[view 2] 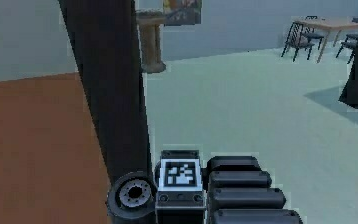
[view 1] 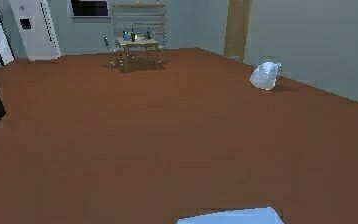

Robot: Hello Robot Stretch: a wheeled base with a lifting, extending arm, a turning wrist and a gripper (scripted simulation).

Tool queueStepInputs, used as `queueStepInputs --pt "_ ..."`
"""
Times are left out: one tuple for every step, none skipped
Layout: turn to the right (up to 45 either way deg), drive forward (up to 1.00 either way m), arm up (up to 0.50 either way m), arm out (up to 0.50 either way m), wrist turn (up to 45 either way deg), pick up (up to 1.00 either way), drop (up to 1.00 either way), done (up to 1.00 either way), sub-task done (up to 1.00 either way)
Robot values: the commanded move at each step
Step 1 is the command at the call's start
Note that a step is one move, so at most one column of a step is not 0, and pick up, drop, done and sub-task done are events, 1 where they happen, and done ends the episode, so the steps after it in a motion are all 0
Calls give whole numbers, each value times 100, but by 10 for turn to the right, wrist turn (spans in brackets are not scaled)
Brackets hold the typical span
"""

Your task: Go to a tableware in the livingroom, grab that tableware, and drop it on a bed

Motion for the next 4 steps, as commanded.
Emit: queueStepInputs --pt "90 0 0 0 0 0 0 0 0" --pt "0 55 0 0 0 0 0 0 0" --pt "0 100 0 0 0 0 0 0 0" --pt "30 0 0 0 0 0 0 0 0"
